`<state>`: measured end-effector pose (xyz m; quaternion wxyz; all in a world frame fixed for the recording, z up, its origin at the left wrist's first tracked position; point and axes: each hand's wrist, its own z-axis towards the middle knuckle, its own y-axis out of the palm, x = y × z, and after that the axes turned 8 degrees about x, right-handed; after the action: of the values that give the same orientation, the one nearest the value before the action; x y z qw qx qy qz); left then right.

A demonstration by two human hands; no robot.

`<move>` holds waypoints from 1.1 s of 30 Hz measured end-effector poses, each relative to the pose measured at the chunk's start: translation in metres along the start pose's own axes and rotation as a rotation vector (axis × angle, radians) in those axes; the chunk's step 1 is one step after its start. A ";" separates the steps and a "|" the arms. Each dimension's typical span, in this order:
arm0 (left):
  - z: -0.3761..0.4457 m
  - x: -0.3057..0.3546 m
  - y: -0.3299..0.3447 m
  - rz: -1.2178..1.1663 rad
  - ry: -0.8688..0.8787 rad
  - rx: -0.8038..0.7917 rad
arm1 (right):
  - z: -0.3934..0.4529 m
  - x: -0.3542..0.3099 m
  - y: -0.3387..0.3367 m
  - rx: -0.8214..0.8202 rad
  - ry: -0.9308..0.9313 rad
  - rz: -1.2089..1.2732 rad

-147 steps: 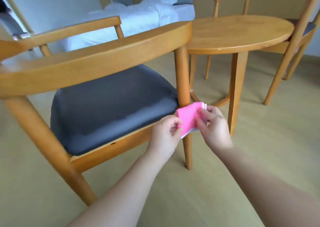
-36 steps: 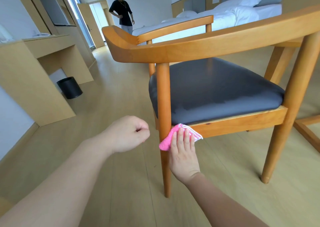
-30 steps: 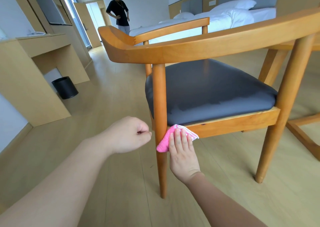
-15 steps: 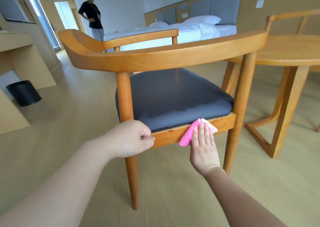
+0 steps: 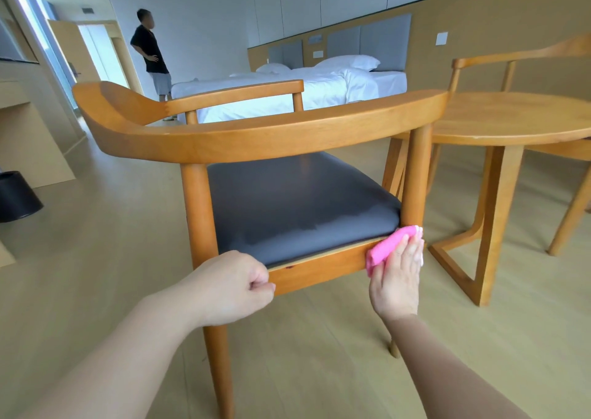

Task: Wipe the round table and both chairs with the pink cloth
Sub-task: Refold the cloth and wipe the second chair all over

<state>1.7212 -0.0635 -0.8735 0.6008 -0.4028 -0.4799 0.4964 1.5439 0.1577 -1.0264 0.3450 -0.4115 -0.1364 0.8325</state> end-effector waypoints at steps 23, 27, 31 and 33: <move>-0.048 -0.056 -0.030 -0.013 -0.239 -0.053 | -0.095 -0.107 0.064 -0.040 -0.426 0.030; -0.060 -0.064 -0.036 -0.021 -0.296 -0.059 | -0.112 -0.128 0.072 -0.090 -0.663 -0.007; -0.073 -0.067 -0.038 -0.002 -0.332 -0.082 | -0.122 -0.140 0.076 -0.046 -0.665 -0.007; -0.081 -0.070 -0.035 0.022 -0.341 -0.091 | -0.128 -0.137 0.083 0.004 -0.675 0.012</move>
<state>1.8046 -0.1396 -0.8696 0.4863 -0.3449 -0.5924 0.5418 1.6633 -0.0040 -1.0679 0.2762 -0.1126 -0.2388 0.9241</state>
